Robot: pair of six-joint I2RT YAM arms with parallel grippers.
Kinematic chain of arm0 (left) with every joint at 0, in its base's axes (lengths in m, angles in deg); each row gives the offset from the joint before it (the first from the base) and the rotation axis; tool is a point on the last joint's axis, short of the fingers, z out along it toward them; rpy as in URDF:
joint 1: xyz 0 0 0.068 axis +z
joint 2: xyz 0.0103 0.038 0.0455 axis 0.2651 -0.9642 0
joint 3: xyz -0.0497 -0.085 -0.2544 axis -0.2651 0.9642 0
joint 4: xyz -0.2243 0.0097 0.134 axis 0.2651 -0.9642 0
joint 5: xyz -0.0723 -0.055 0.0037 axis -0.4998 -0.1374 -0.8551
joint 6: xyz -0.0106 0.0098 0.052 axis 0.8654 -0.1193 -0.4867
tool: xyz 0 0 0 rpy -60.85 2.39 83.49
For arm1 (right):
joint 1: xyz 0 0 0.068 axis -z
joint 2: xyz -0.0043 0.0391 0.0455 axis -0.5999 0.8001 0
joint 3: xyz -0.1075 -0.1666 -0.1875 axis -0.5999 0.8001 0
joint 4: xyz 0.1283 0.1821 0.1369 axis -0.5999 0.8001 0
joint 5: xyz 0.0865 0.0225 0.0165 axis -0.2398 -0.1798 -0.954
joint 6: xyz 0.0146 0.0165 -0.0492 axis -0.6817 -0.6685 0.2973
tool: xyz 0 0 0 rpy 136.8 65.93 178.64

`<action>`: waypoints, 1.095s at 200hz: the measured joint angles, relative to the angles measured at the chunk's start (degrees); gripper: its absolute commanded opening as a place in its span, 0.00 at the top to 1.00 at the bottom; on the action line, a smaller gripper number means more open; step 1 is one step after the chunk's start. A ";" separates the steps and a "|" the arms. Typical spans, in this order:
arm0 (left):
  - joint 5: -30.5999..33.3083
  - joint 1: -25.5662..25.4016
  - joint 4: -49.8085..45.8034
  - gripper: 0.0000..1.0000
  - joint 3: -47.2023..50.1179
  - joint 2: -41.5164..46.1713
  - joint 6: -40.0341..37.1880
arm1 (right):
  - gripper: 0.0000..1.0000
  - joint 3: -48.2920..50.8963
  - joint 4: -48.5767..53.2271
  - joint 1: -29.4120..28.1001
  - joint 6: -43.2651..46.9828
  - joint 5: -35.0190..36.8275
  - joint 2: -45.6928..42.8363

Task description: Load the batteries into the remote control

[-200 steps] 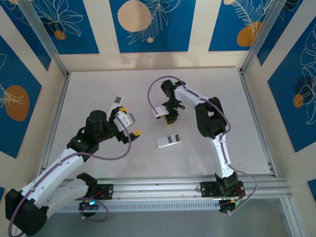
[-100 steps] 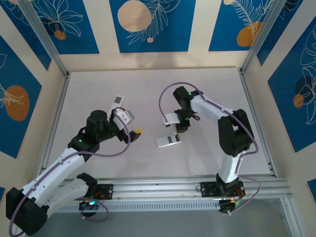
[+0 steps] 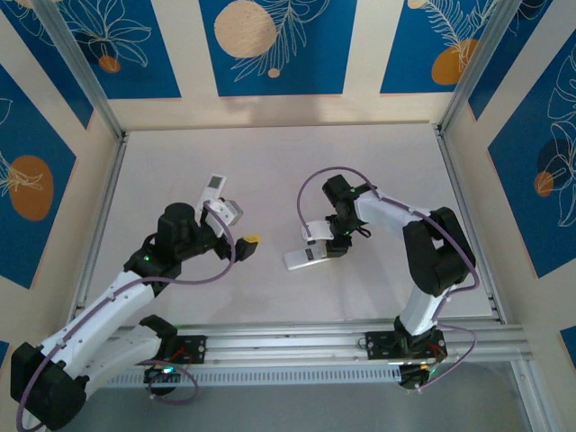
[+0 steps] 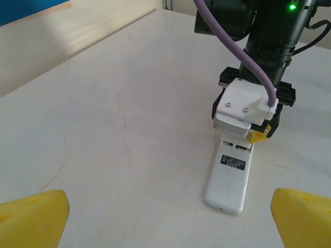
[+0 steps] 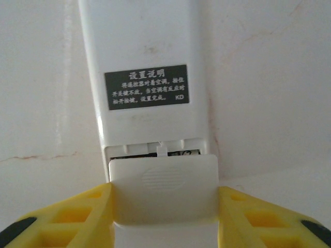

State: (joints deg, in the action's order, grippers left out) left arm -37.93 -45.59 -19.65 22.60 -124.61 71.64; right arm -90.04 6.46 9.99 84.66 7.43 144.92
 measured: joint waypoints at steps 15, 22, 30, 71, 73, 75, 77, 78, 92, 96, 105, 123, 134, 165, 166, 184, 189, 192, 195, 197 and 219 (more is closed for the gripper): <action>-0.04 0.00 -0.02 0.00 0.42 -0.02 0.28 | 0.53 -0.55 -0.22 0.09 0.04 0.00 0.90; -0.04 0.00 -0.02 0.00 0.48 -0.02 0.42 | 0.53 -0.72 -0.33 0.11 0.04 -0.04 1.33; -0.04 0.00 -0.02 0.00 0.52 -0.07 0.44 | 0.53 -0.79 -0.37 0.17 0.07 -0.09 1.68; -0.04 0.00 0.31 0.00 0.57 -0.42 0.42 | 0.53 -0.81 -0.11 0.33 0.42 -0.17 1.97; -0.04 0.00 0.33 0.00 0.57 -0.46 0.42 | 0.53 -0.81 -0.11 0.33 0.44 -0.17 1.97; -0.04 0.00 0.35 0.00 0.57 -0.50 0.42 | 0.53 -0.81 -0.11 0.33 0.44 -0.17 1.97; -0.04 0.00 0.37 0.00 0.57 -0.52 0.42 | 0.53 -0.81 -0.11 0.33 0.46 -0.17 1.97; -0.04 0.00 0.42 0.00 0.57 -0.55 0.42 | 0.53 -0.81 -0.11 0.33 0.46 -0.17 1.97; -0.07 0.00 0.96 0.00 0.57 -1.03 0.42 | 0.53 -0.81 0.13 0.37 0.48 -0.20 1.97; -0.07 0.00 1.09 0.00 0.57 -1.14 0.42 | 0.53 -0.81 0.22 0.37 0.48 -0.17 1.97; -0.07 0.00 1.27 0.00 0.57 -1.36 0.42 | 0.53 -0.81 0.31 0.39 0.48 -0.17 1.97; -0.09 0.00 1.40 0.00 0.57 -1.53 0.42 | 0.53 -0.85 0.76 0.37 0.48 -0.22 1.97; -0.09 0.00 1.51 0.00 0.57 -1.53 0.42 | 0.53 -0.85 1.16 0.37 0.48 -0.39 1.97; -0.09 0.00 1.66 0.00 0.57 -1.79 0.68 | 0.53 -0.85 1.36 0.31 0.44 -0.42 1.97; -0.09 0.00 1.66 0.00 0.57 -1.81 0.70 | 0.53 -0.85 1.36 0.31 0.44 -0.42 1.97; -0.17 0.00 1.64 0.00 0.59 -2.29 1.36 | 0.53 -0.85 1.36 0.20 0.42 -0.42 1.97; -0.22 0.00 1.64 0.00 0.61 -2.38 1.49 | 0.53 -0.85 1.33 0.17 0.35 -0.42 1.97; -0.22 0.00 1.64 0.00 0.61 -2.38 1.51 | 0.53 -0.85 1.33 0.11 0.28 -0.42 1.97; -0.22 0.00 1.66 0.00 0.63 -2.40 1.53 | 0.53 -0.85 1.33 0.04 0.17 -0.42 1.97; -0.22 0.00 1.66 0.00 0.63 -2.43 1.53 | 0.53 -0.85 1.33 0.02 0.17 -0.42 1.97; -0.22 0.00 1.64 0.00 0.63 -2.60 1.77 | 0.51 -0.85 1.20 -0.46 -0.85 -0.22 1.97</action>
State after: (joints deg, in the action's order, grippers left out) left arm -38.15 -45.59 -18.01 23.23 -127.22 73.42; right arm -90.89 7.67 9.53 83.81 7.21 146.89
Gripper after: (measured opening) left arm 0.997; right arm 0.486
